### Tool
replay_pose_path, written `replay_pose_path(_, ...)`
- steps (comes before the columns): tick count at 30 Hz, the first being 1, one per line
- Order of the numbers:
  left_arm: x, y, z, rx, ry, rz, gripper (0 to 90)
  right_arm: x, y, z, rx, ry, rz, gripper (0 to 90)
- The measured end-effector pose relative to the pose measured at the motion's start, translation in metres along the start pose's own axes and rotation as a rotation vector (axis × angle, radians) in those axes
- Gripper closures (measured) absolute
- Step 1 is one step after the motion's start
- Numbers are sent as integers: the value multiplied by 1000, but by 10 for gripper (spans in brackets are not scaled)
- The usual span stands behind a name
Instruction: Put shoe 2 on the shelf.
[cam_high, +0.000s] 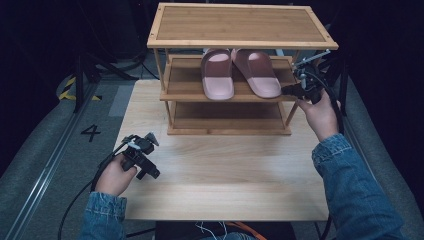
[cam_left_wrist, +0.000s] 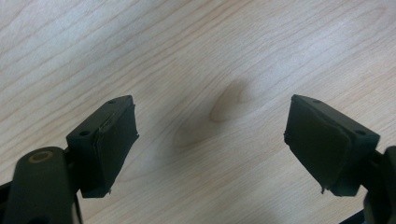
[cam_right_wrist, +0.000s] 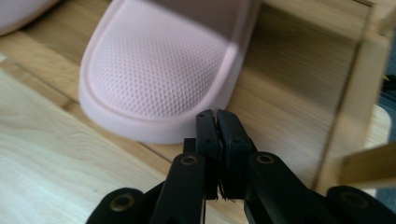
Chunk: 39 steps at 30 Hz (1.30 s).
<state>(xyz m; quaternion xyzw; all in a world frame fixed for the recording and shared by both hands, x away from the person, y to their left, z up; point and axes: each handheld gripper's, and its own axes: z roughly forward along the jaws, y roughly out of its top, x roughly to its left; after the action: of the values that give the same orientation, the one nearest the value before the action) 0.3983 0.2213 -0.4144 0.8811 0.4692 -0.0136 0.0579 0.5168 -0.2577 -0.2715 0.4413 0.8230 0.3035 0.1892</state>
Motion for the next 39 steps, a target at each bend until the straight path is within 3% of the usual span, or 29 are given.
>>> replay_pose_path(12,-1,-1,2,1,-2,3,171,39,10,1,7,98,-100,860)
replay_pose_path(13,-1,-1,2,1,-4,2,171,43,11,2,0,102,-125,860)
replay_pose_path(17,0,1,4,5,5,4,171,53,14,4,1,123,-135,864)
replay_pose_path(20,0,3,3,7,-4,16,171,61,16,5,4,103,-158,867)
replay_pose_path(30,1,3,0,-5,5,14,171,60,16,-9,-16,140,-174,764)
replay_pose_path(33,-1,4,-4,-28,25,14,171,57,11,-30,-14,185,-151,633)
replay_pose_path(39,1,4,-15,-63,39,11,170,49,-8,-60,-25,191,-130,553)
